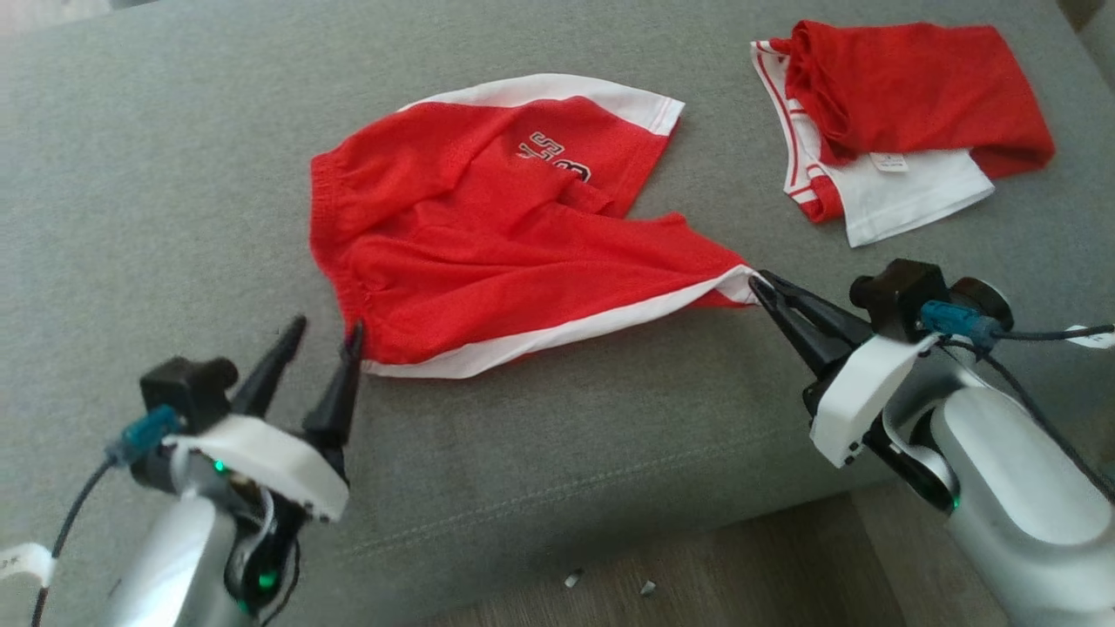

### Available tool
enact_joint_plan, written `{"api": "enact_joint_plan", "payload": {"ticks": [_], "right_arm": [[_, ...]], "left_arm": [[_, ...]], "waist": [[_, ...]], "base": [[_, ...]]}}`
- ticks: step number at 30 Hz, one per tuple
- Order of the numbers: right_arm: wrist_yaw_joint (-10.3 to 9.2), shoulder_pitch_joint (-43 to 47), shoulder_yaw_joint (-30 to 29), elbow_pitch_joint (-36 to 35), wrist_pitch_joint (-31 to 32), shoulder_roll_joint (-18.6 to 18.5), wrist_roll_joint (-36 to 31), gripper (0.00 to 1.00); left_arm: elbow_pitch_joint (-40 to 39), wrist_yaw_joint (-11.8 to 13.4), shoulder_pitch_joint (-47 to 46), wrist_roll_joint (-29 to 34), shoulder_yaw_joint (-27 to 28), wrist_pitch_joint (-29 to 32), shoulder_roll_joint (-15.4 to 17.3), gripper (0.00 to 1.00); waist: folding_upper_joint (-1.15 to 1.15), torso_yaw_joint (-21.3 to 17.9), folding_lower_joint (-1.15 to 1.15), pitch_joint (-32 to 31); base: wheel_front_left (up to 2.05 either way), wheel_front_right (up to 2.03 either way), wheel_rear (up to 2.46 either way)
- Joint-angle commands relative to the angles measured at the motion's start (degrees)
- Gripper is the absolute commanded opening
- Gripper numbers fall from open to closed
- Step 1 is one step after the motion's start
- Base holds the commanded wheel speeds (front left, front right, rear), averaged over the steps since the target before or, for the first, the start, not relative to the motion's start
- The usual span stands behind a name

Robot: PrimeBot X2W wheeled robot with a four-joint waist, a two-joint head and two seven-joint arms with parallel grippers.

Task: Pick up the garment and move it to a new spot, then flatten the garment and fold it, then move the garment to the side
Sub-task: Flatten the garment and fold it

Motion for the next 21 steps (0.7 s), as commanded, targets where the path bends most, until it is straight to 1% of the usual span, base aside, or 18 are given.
{"api": "enact_joint_plan", "payload": {"ticks": [1,6,9,13,17,21], "right_arm": [[0.2,1.11,-0.86,-1.38,-0.13,0.03,-0.74,0.0],[0.2,1.44,-1.74,-1.18,0.09,0.44,-1.21,0.0],[0.2,1.45,-1.87,-1.36,0.27,0.58,-1.31,0.0],[0.2,1.28,-2.29,-1.91,0.7,0.51,-1.25,0.0],[0.2,0.63,-2.48,-2.46,1.21,0.45,-1.38,0.0],[0.2,0.34,-2.62,-2.7,1.39,0.47,-1.45,0.0]], "left_arm": [[-3.25,-0.33,-0.21,-1.95,-0.56,0.43,3.65,1.0],[-5.08,-0.33,1.11,-5.24,-5.26,1.4,8.21,1.0],[-4.98,-0.33,0.58,-5.68,-6.41,1.5,9.1,1.0],[-4.17,-0.33,-1.78,-6.65,-9.13,1.9,9.42,1.0],[-2.35,-0.34,-4.87,-7.17,-12.22,2.36,10.24,1.0],[0.3,-0.34,-7.33,-7.09,-13.9,1.89,10.78,1.0]], "waist": [[0.0,0.68,0.0,-0.43],[0.0,1.45,0.0,-0.63],[0.0,1.69,0.0,-0.52],[0.0,2.05,0.0,0.17],[0.0,1.81,0.0,1.08],[0.0,1.51,0.0,1.57]], "base": [[0.0,0.0,0.0],[0.0,0.0,0.0],[0.0,0.0,0.0],[0.0,0.0,0.0],[0.0,0.0,0.0],[0.0,0.0,0.0]]}}
